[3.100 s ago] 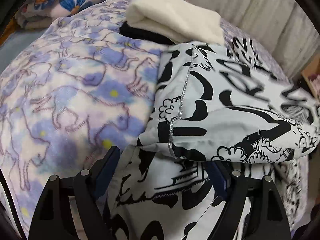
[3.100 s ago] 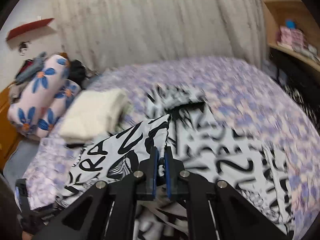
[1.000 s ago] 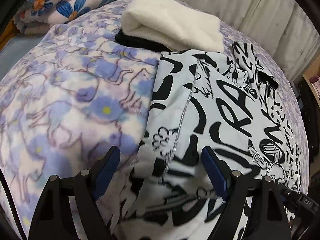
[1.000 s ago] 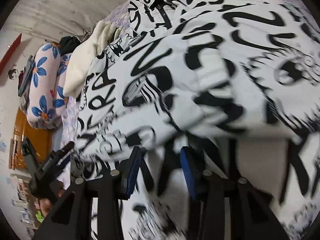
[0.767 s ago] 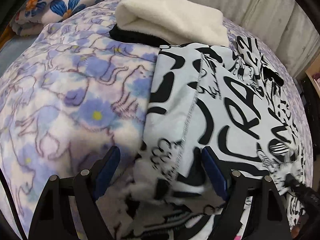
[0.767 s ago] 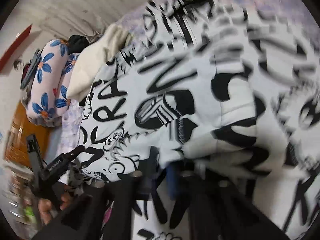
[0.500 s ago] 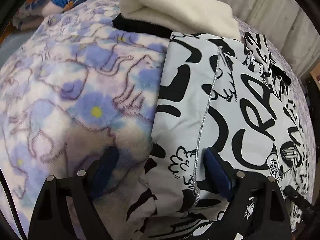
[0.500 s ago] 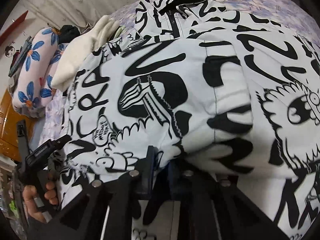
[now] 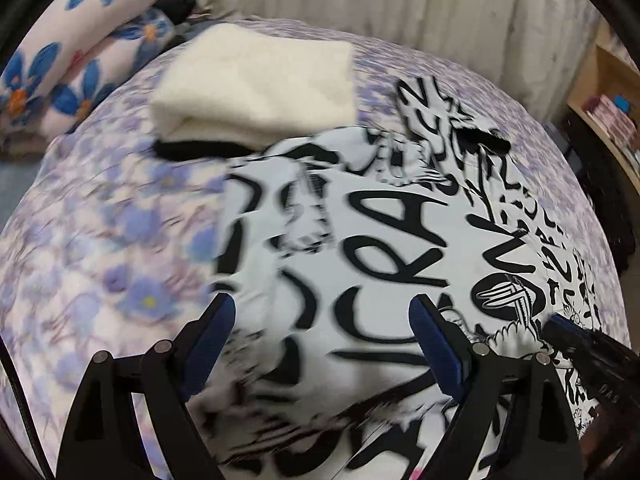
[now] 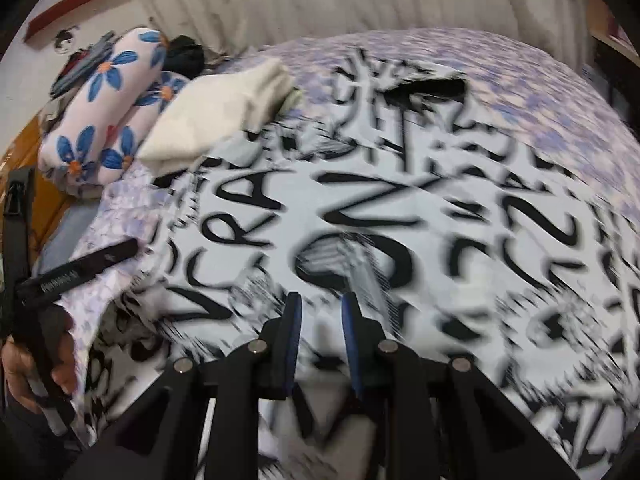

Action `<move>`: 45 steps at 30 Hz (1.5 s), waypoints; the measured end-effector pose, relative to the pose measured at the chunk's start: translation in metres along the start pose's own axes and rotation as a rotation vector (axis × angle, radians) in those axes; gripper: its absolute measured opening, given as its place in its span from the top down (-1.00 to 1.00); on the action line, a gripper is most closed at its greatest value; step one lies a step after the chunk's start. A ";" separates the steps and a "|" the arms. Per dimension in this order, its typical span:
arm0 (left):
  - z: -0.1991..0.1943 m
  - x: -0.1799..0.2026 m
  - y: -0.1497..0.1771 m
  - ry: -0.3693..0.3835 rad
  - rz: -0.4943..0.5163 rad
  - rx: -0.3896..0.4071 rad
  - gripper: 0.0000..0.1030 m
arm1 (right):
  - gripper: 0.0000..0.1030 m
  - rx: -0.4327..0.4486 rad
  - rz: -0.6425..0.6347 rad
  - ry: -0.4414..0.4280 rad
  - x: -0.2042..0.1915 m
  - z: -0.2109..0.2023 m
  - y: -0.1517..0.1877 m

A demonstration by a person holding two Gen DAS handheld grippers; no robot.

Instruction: Fold large clothes

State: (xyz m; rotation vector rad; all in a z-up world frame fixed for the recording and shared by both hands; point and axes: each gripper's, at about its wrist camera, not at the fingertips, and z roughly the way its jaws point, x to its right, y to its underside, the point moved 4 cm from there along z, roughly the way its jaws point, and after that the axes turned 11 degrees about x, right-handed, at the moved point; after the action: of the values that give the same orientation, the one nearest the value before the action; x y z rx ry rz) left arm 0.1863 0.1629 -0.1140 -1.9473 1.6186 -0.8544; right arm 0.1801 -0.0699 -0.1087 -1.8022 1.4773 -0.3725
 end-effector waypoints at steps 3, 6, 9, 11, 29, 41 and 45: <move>0.027 0.022 -0.007 -0.004 0.055 -0.007 -0.71 | 0.61 -0.019 -0.016 -0.007 -0.013 0.030 -0.007; 0.058 0.031 -0.010 -0.016 0.069 -0.022 -0.71 | 0.61 -0.050 -0.031 0.007 -0.010 0.064 -0.011; 0.099 0.024 -0.010 -0.071 0.079 -0.066 -0.70 | 0.62 -0.048 -0.062 0.068 0.011 0.084 -0.011; 0.115 0.017 -0.006 -0.054 0.070 -0.098 -0.69 | 0.68 -0.033 -0.062 0.144 0.042 0.086 -0.013; 0.046 0.009 0.000 -0.046 0.111 -0.041 -0.69 | 0.80 0.013 0.145 0.135 0.111 -0.002 -0.004; -0.070 0.003 0.027 -0.065 0.111 0.030 -0.70 | 0.79 0.061 0.148 0.070 0.084 -0.075 0.015; -0.103 0.005 0.036 -0.060 0.105 0.073 -0.70 | 0.54 0.081 0.148 0.063 0.078 -0.096 0.020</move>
State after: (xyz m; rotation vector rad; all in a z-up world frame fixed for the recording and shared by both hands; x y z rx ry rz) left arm 0.0882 0.1548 -0.0660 -1.8039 1.6173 -0.7952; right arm 0.1260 -0.1786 -0.0772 -1.6192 1.6055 -0.4120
